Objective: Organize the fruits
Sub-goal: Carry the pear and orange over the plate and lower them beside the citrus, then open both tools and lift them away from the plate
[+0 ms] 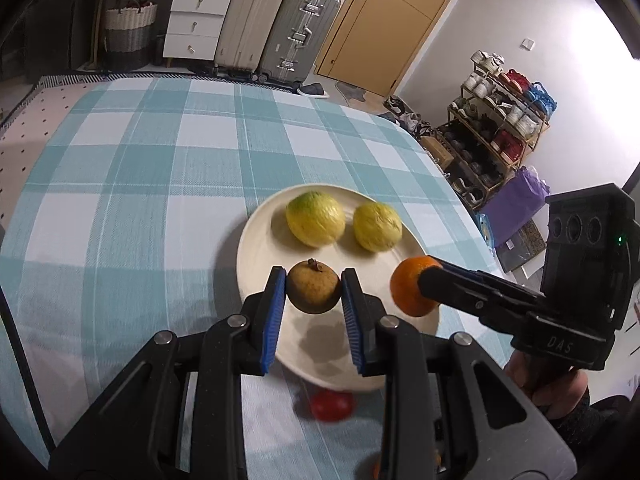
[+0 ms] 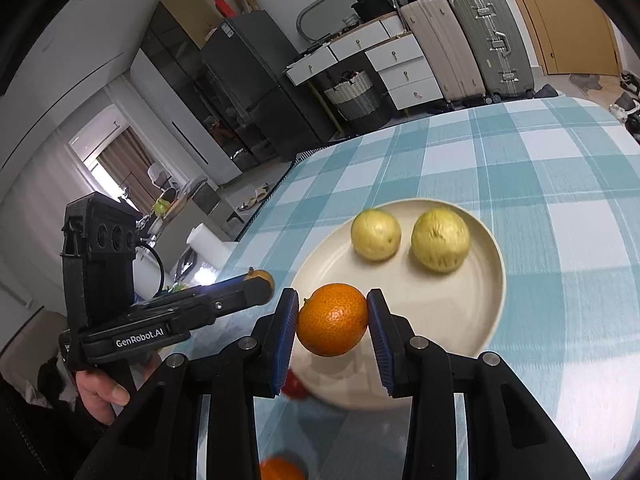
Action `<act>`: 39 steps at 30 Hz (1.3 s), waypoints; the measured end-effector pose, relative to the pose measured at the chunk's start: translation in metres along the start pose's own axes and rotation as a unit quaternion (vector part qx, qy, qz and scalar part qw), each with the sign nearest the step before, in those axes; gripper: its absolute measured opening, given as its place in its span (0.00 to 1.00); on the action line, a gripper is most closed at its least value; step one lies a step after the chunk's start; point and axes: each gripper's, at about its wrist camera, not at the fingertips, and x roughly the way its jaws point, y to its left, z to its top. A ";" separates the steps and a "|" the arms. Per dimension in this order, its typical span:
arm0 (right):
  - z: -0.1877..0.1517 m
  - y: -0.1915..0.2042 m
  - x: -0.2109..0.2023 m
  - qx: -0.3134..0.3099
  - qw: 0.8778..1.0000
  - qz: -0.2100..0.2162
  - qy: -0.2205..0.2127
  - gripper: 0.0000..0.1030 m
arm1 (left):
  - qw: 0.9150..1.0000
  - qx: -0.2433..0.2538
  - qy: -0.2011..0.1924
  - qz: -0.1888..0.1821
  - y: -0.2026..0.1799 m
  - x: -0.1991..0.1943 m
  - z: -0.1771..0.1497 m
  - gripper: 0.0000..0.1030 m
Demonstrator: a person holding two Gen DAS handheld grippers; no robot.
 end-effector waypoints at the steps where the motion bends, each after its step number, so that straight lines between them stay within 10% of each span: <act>1: 0.003 -0.001 0.004 0.000 1.000 0.000 0.003 0.35 | 1.000 -0.001 0.001 0.002 0.003 0.005 0.004 0.24; 27: 0.023 -0.009 0.077 -0.008 0.999 -0.017 0.047 0.36 | 0.998 -0.051 0.029 -0.038 0.033 0.071 0.039 0.25; 39: 0.024 -0.001 0.041 -0.025 0.999 -0.035 -0.001 0.62 | 0.998 -0.047 0.012 -0.033 0.024 0.036 0.032 0.26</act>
